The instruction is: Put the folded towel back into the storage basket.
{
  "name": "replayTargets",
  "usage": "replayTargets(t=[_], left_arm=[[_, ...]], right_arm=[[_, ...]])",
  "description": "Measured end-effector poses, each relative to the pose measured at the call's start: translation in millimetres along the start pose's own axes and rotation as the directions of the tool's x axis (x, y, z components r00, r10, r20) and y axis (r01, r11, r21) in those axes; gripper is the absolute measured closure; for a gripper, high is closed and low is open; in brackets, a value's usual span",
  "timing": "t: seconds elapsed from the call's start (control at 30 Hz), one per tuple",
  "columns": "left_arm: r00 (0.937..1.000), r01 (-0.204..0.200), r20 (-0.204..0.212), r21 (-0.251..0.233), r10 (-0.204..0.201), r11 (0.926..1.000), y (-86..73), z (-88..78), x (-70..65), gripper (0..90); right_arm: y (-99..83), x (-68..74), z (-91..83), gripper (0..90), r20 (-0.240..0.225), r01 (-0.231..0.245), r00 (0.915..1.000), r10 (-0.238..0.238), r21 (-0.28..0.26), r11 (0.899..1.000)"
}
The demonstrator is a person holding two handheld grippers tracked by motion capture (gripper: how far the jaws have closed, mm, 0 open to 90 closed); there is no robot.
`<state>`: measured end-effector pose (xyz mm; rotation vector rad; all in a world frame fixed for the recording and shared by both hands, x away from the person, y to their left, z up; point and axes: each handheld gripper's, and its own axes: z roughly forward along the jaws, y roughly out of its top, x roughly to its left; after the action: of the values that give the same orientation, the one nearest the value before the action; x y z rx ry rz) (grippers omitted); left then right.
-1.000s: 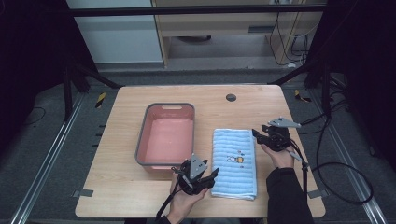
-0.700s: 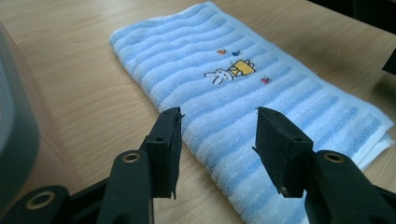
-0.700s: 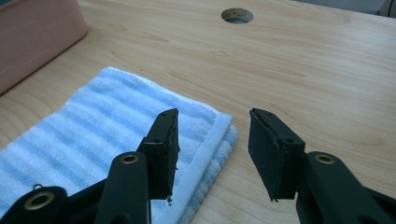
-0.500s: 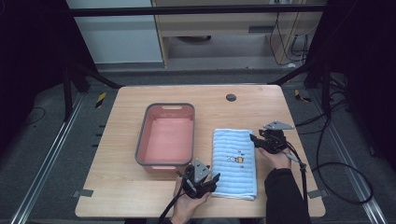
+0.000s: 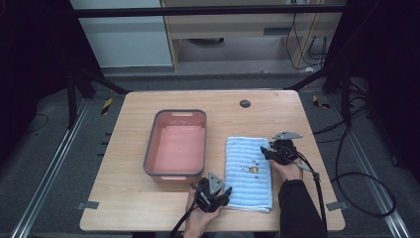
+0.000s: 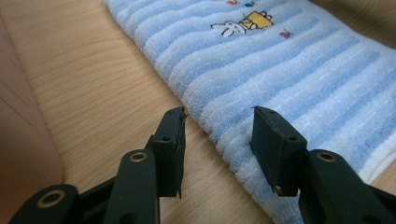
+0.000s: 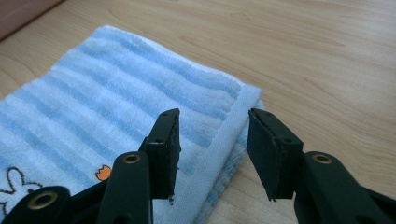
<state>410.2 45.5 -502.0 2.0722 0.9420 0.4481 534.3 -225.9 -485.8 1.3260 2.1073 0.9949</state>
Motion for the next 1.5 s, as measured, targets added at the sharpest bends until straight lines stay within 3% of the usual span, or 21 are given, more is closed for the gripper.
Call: replayTargets(t=[0.1,0.3,0.47,0.5,0.77,1.0,1.17,1.5], left_arm=[[1.0,0.004,-0.007,0.005,-0.004,1.0,-1.3,2.8,-1.7,54.1],[0.9997,-0.004,-0.023,0.017,0.004,0.9998,-1.3,4.6,-4.0,54.2],[0.9992,0.04,0.003,0.042,-0.04,0.9983,1.0,6.1,-1.4,56.7],[0.9985,0.052,0.013,0.042,-0.053,0.9978,1.2,6.6,-1.3,59.6],[0.9989,0.044,0.016,0.036,-0.045,0.9984,1.8,7.4,-7.2,74.7],[0.9987,0.049,0.016,0.027,-0.049,0.9985,1.8,7.0,-9.2,84.4],[0.9976,0.061,0.031,0.016,-0.061,0.998,1.7,6.3,-7.5,85.4],[0.9966,0.06,0.056,-0.009,-0.06,0.9981,6.3,-2.2,-3.6,86.0]], right_arm=[[-3.6,0.0,3.2,54.0,0.007,-0.009,0.9999,0.009,0.033,0.999],[-8.6,-2.2,6.6,54.7,0.002,-0.023,0.9997,0.023,0.049,0.999],[-10.2,-1.4,8.9,58.2,-0.006,-0.032,0.9995,0.032,0.057,0.998],[-10.9,-1.8,9.5,59.9,-0.01,-0.037,0.9992,0.038,0.059,0.998],[-12.1,-2.1,9.5,76.7,-0.071,-0.09,0.993,0.094,0.061,0.994],[-10.8,-1.3,8.4,82.6,-0.08,-0.074,0.9937,0.079,0.062,0.995],[-9.0,-0.4,4.5,83.1,-0.073,-0.052,0.9958,0.056,0.056,0.997],[-0.2,2.9,-16.1,83.5,-0.094,-0.046,0.9946,0.044,-0.024,0.999]])
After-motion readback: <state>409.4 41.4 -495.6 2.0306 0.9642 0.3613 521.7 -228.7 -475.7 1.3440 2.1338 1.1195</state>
